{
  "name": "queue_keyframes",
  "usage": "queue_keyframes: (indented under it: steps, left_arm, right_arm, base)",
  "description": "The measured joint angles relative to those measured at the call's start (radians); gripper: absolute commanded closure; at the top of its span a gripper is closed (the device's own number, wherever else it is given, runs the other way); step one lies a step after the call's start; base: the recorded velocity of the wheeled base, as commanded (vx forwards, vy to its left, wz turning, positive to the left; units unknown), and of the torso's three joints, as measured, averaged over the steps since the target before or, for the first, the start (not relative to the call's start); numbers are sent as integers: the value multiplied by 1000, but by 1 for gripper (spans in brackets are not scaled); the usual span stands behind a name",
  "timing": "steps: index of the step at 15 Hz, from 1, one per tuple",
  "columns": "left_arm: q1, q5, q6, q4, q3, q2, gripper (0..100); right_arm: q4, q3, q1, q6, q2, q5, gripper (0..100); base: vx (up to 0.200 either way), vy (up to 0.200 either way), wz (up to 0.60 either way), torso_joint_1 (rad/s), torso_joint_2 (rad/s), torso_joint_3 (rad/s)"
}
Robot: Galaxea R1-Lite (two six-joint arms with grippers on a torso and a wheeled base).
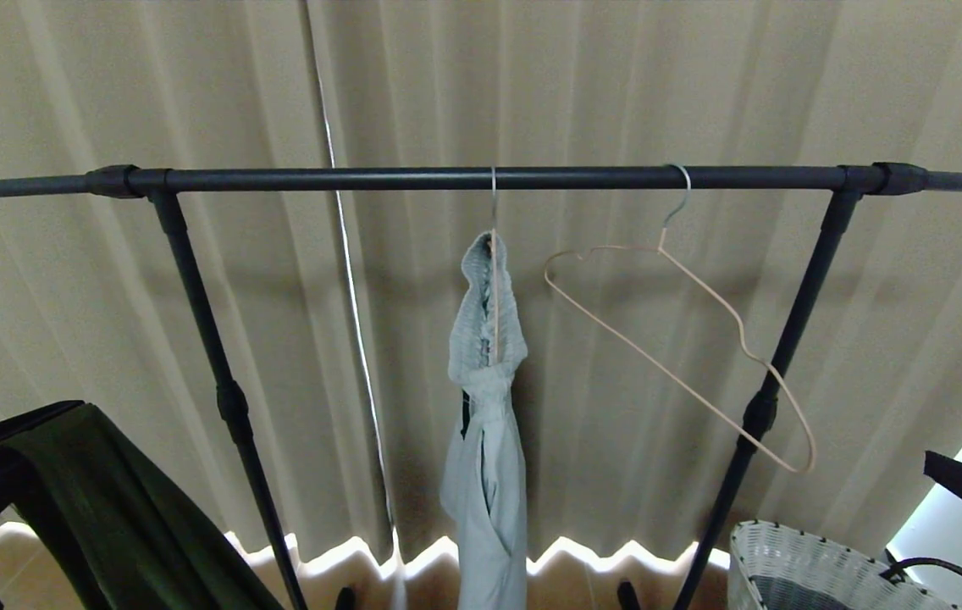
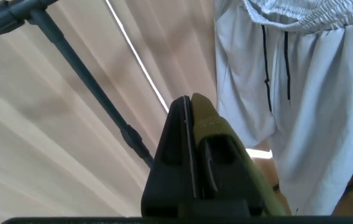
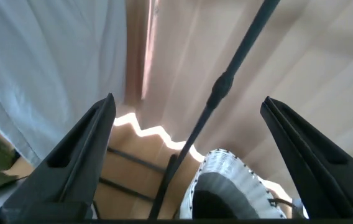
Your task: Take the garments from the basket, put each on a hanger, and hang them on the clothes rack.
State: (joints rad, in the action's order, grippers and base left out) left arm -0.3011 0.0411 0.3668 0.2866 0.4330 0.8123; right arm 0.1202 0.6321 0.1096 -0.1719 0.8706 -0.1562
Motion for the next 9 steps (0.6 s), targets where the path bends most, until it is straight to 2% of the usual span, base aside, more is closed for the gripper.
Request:
queue_keyframes:
  steps: [4, 6, 9]
  left_arm:
    - [0, 1, -1, 2, 5, 1, 100]
    - [0, 2, 0, 3, 4, 1, 100]
    - [-1, 2, 3, 2, 5, 1, 100]
  right_arm:
    - [73, 117, 100, 109, 105, 14, 0]
    - [99, 171, 165, 141, 153, 64, 0]
    - [102, 225, 257, 190, 235, 187, 0]
  base:
    - [0, 0, 0, 0, 0, 0]
    - [0, 0, 0, 0, 0, 0]
    - [0, 0, 0, 0, 0, 0]
